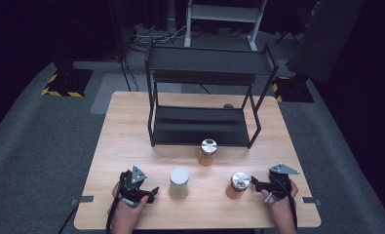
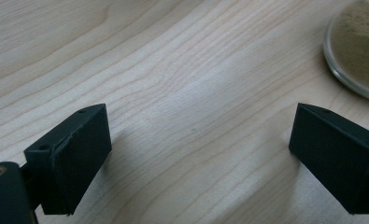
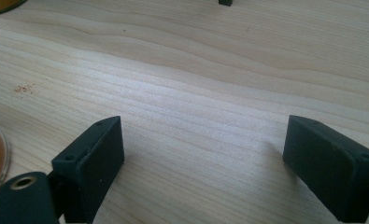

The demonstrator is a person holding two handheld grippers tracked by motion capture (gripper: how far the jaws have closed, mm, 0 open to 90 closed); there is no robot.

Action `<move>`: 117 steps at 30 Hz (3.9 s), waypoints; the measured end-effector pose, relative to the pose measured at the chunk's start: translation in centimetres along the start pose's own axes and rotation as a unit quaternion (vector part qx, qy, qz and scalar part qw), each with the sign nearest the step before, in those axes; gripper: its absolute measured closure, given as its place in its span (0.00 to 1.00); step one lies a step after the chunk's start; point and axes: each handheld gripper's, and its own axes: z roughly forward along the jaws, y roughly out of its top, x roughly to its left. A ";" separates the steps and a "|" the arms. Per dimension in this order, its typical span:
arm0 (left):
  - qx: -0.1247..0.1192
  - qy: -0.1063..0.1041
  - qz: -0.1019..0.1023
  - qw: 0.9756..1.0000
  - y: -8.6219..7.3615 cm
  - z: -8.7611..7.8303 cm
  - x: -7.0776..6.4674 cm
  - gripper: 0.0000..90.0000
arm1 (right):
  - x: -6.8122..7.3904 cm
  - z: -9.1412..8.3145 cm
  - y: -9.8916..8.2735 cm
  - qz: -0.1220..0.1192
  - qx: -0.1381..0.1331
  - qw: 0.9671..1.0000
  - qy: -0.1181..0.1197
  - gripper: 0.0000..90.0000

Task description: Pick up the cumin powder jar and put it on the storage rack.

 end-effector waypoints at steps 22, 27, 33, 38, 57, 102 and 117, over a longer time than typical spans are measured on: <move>-0.047 -0.020 -0.057 0.997 -1.1 -0.4 0.7 0.10 | -0.2 0.0 0.0 -0.007 0.000 1.000 0.006 0.14; -0.088 -0.020 -0.030 0.995 -0.9 -1.7 0.0 0.10 | -0.2 0.0 0.0 -0.007 0.000 1.000 0.007 0.14; -0.146 -0.029 -0.024 0.989 -0.9 -3.8 -0.2 0.10 | -0.2 0.0 0.0 -0.007 0.000 1.000 0.007 0.14; -0.179 -0.035 -0.020 0.983 -0.6 -5.3 -0.4 0.10 | -0.2 0.0 0.0 -0.008 0.000 1.000 0.008 0.14; -0.227 -0.102 -0.006 0.968 1.4 -4.4 -2.0 0.10 | -0.3 -0.1 -0.1 -0.018 -0.001 1.000 0.018 0.14; -0.171 -0.075 0.014 0.982 11.6 -3.2 -3.2 0.37 | -0.6 -0.1 -0.1 -0.033 -0.001 0.999 0.036 0.15; -0.160 -0.031 0.012 0.987 19.3 0.3 -0.2 0.37 | -0.6 -0.1 -0.1 -0.033 -0.001 0.999 0.037 0.15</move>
